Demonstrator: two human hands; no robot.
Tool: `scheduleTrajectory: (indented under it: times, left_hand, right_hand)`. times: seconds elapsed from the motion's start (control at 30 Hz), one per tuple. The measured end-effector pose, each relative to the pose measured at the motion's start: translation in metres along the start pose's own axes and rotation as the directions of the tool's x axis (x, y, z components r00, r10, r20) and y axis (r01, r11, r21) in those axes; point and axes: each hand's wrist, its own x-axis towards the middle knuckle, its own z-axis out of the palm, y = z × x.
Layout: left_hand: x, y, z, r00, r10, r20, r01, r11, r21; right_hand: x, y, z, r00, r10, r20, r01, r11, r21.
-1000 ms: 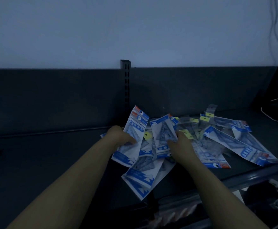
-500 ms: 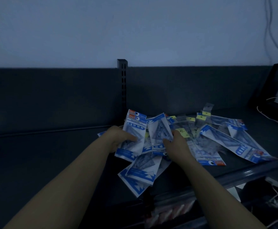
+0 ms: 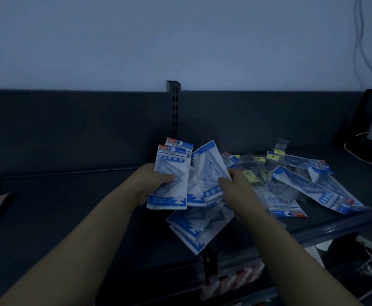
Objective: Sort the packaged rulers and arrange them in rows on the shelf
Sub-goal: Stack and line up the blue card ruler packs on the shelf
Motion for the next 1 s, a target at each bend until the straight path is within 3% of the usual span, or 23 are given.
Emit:
scheduleTrajectory:
  times: [0.27, 0.47, 0.7, 1.0]
  left_hand:
    - [-0.053, -0.011, -0.067, 0.990, 0.116, -0.075, -0.122, 0.990, -0.074]
    - [-0.106, -0.032, -0.165, 0.971, 0.143, -0.191, -0.145, 0.989, 0.001]
    - [-0.159, -0.066, -0.275, 0.940, 0.075, -0.334, -0.089, 0.996, -0.027]
    - [-0.168, -0.084, -0.361, 0.898, -0.065, -0.436, 0.048, 0.998, -0.049]
  right_hand:
    - [-0.044, -0.042, 0.081, 0.995, -0.011, 0.095, -0.002, 0.990, 0.138]
    - [-0.081, -0.086, 0.173, 0.983, -0.030, 0.182, -0.014, 0.972, 0.236]
    - [-0.134, -0.130, 0.280, 0.938, -0.069, 0.341, -0.052, 0.941, 0.335]
    - [-0.139, -0.157, 0.370, 0.897, -0.088, 0.434, -0.047, 0.956, 0.289]
